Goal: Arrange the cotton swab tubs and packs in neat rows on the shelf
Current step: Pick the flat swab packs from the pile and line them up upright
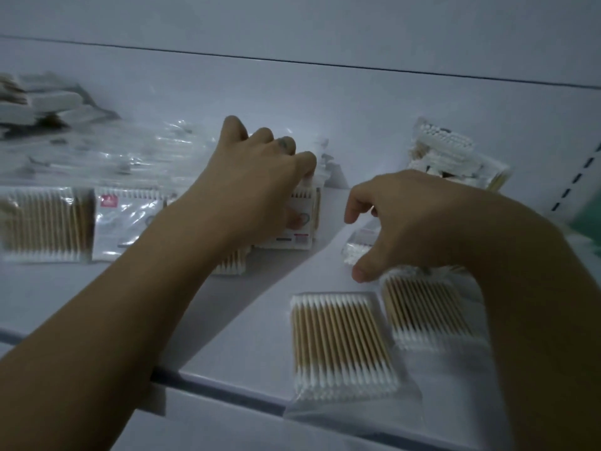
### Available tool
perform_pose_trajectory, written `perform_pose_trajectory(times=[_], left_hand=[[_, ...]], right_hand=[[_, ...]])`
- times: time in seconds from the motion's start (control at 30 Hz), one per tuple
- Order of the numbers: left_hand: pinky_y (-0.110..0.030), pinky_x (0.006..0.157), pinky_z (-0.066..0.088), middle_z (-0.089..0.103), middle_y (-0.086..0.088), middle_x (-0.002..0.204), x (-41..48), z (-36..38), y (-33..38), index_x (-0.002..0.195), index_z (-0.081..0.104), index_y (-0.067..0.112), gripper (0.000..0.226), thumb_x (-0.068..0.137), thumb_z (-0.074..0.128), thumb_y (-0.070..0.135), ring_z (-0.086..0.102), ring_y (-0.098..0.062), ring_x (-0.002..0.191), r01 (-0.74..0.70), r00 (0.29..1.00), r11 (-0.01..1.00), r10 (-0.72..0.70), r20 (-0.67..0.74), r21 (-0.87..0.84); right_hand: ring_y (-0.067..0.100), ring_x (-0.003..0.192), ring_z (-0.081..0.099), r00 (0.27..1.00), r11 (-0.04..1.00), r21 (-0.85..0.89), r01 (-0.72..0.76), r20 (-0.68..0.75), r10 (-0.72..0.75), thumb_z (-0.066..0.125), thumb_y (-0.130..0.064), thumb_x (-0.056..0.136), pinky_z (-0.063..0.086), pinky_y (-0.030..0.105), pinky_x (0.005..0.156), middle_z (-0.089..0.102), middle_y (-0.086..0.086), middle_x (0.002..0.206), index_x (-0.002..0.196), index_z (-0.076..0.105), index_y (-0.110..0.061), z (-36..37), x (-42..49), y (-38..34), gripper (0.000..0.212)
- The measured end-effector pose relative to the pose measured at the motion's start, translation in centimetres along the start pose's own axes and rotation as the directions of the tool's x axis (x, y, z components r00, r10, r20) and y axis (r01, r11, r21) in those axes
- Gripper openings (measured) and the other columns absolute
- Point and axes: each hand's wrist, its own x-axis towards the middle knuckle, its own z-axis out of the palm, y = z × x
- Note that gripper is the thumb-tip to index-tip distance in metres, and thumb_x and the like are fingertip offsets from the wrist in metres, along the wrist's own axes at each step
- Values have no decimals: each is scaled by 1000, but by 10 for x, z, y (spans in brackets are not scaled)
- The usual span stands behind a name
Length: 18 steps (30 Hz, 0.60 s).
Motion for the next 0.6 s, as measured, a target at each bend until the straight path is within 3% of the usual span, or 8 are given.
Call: perform_pose_trajectory(times=[0.17, 0.27, 0.4, 0.53, 0.6], left_hand=[[-42, 92, 27, 60, -3, 118, 0, 3, 1, 123, 53, 24, 46, 83, 67, 42, 52, -28, 106, 2, 1000, 1000, -1, -13, 16], [-43, 93, 26, 57, -3, 123, -2, 4, 0, 130, 48, 26, 52, 86, 54, 54, 48, -27, 110, -22, 1000, 999, 22, -13, -30], [-44, 88, 29, 61, -5, 117, -4, -4, -2, 129, 54, 23, 65, 85, 30, 64, 53, -29, 105, -32, 990, 987, 10, -142, -158], [-42, 90, 28, 64, 1, 113, -3, -8, -3, 131, 53, 24, 61, 88, 35, 62, 54, -24, 107, -69, 976, 960, 8, -220, -273], [-39, 92, 26, 63, 6, 112, -4, -8, -5, 137, 46, 25, 64, 86, 36, 64, 53, -20, 109, -68, 977, 934, -8, -212, -350]], right_hand=[[15, 94, 59, 999, 997, -68, 20, -24, -22, 84, -36, 70, 51, 31, 80, 62, -5, 106, 107, 63, -28, 4, 5, -2, 43], [18, 85, 61, 978, 998, -55, 24, -207, -35, 68, -38, 79, 53, 33, 78, 66, -3, 93, 95, 68, -24, 5, 5, 0, 21], [14, 78, 64, 851, 980, 162, 114, -525, -12, 64, -39, 83, 54, 34, 75, 69, -7, 81, 92, 72, -30, -6, -1, 3, 15], [0, 74, 64, 797, 912, 344, 222, -603, 34, 68, -30, 80, 48, 12, 66, 66, -18, 73, 99, 75, -29, -7, 4, 2, 21], [-2, 70, 64, 801, 847, 456, 274, -595, 61, 69, -26, 78, 52, 13, 70, 67, -13, 73, 106, 71, -29, -5, 6, 3, 28]])
